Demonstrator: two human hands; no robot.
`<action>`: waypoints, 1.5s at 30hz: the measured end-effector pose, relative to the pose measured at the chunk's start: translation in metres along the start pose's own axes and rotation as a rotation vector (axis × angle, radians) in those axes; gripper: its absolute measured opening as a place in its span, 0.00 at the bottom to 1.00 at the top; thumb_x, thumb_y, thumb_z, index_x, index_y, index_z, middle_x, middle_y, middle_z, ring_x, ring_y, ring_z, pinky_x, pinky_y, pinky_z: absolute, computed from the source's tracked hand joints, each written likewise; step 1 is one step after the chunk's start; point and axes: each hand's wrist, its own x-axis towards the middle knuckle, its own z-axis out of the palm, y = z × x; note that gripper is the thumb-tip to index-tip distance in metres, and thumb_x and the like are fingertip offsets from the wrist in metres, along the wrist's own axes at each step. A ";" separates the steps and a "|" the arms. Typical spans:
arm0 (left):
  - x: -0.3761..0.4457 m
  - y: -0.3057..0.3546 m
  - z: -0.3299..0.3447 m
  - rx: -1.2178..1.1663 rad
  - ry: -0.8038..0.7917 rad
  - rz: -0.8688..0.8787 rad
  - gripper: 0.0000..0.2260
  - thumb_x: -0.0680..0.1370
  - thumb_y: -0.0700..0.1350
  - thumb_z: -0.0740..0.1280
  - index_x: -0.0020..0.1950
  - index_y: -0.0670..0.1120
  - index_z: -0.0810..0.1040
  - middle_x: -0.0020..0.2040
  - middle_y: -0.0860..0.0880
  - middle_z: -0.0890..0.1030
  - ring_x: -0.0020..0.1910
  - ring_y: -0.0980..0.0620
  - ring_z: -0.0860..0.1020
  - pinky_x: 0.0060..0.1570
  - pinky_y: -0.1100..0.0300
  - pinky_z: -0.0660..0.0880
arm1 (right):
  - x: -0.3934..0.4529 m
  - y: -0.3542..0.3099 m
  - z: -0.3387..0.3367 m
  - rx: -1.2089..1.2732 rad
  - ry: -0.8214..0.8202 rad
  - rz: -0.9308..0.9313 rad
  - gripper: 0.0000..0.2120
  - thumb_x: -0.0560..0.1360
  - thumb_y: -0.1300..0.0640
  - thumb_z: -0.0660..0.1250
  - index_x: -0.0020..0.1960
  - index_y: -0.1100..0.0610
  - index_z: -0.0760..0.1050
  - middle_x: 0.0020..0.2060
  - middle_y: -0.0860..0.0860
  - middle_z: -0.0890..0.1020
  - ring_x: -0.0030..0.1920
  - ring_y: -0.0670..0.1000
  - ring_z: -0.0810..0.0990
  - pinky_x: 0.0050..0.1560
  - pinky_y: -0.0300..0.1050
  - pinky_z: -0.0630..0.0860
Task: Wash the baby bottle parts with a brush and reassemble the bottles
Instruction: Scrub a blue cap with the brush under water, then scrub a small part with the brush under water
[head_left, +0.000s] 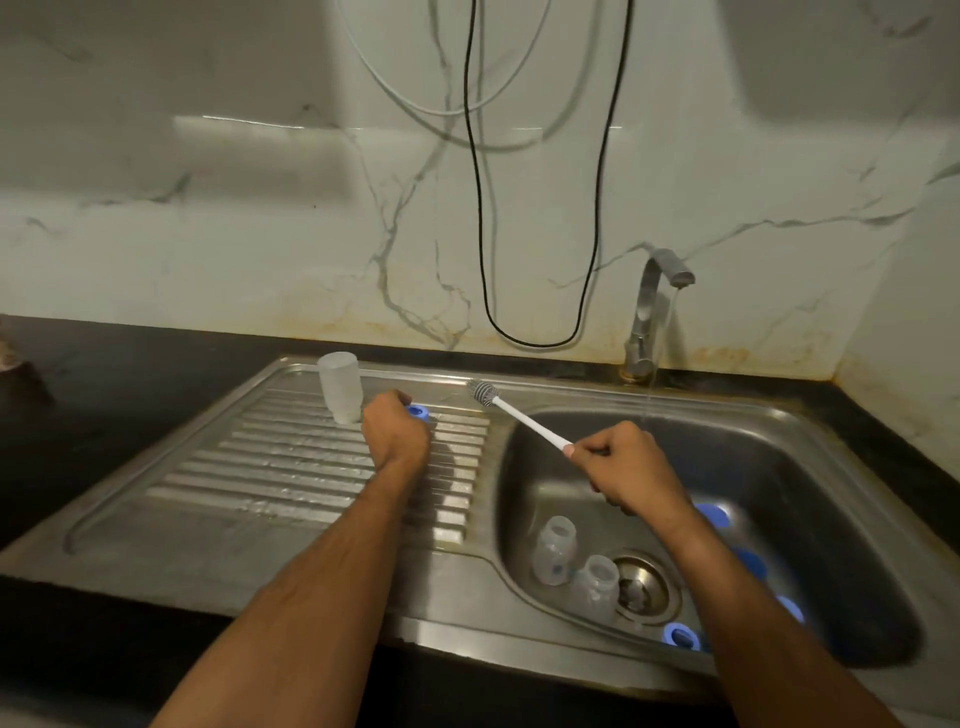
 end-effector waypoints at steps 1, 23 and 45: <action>0.003 -0.004 -0.003 -0.002 0.010 -0.006 0.13 0.75 0.35 0.74 0.59 0.40 0.80 0.56 0.42 0.82 0.58 0.45 0.79 0.62 0.53 0.75 | 0.002 -0.003 0.005 0.003 -0.001 -0.007 0.09 0.79 0.45 0.69 0.49 0.48 0.87 0.25 0.45 0.77 0.27 0.47 0.75 0.32 0.43 0.73; 0.028 -0.023 0.007 0.048 0.067 -0.045 0.12 0.77 0.37 0.71 0.61 0.42 0.79 0.60 0.41 0.80 0.62 0.43 0.77 0.67 0.48 0.73 | 0.015 0.004 0.027 0.032 -0.004 0.005 0.10 0.79 0.46 0.69 0.54 0.48 0.86 0.28 0.47 0.80 0.29 0.48 0.76 0.32 0.45 0.75; -0.053 0.045 0.041 -0.037 -0.035 0.033 0.19 0.76 0.37 0.73 0.66 0.46 0.76 0.62 0.44 0.80 0.61 0.46 0.79 0.63 0.52 0.76 | -0.022 0.060 -0.060 -0.126 0.083 0.164 0.10 0.79 0.45 0.69 0.40 0.46 0.82 0.28 0.47 0.81 0.30 0.48 0.80 0.40 0.51 0.83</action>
